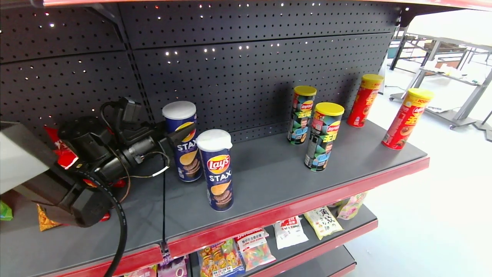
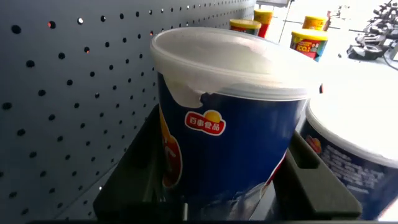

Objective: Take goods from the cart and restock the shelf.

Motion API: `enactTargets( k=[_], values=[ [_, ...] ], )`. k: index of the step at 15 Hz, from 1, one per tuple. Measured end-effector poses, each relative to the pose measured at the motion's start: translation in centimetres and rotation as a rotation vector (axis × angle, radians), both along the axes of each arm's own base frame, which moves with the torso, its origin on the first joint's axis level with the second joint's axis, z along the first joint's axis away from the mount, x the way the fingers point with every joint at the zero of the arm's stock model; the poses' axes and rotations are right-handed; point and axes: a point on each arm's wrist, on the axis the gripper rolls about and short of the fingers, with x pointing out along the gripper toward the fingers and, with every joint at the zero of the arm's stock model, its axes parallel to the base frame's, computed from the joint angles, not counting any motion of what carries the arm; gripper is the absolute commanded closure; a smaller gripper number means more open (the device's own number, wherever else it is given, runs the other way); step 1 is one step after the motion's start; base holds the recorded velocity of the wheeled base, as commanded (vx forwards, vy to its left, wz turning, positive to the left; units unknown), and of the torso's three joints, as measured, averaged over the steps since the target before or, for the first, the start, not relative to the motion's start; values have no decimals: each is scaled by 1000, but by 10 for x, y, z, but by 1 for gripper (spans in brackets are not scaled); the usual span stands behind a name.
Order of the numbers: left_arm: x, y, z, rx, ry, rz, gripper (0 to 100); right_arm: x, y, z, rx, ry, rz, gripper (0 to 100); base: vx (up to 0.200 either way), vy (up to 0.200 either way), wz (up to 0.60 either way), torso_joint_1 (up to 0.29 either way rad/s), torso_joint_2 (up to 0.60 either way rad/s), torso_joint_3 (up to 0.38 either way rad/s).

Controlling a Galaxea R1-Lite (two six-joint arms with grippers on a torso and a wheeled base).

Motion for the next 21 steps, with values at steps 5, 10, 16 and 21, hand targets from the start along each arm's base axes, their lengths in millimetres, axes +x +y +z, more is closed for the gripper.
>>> enactTargets(
  k=[5,10,16,21],
  values=[
    [10,-4,-7,-10,22,-14,100,0,0,0,-15,0,0,0,0,0,0,0,0,0],
    [23,-10,-6,-45,33,-44,100,0,0,0,-17,-1,2,0,0,0,0,0,0,0],
    [34,-16,-11,-51,34,-57,100,0,0,0,-18,-1,3,0,0,0,0,0,0,0],
    [44,-26,-16,-50,43,-73,100,0,0,0,-20,-1,3,0,0,0,0,0,0,0]
  ],
)
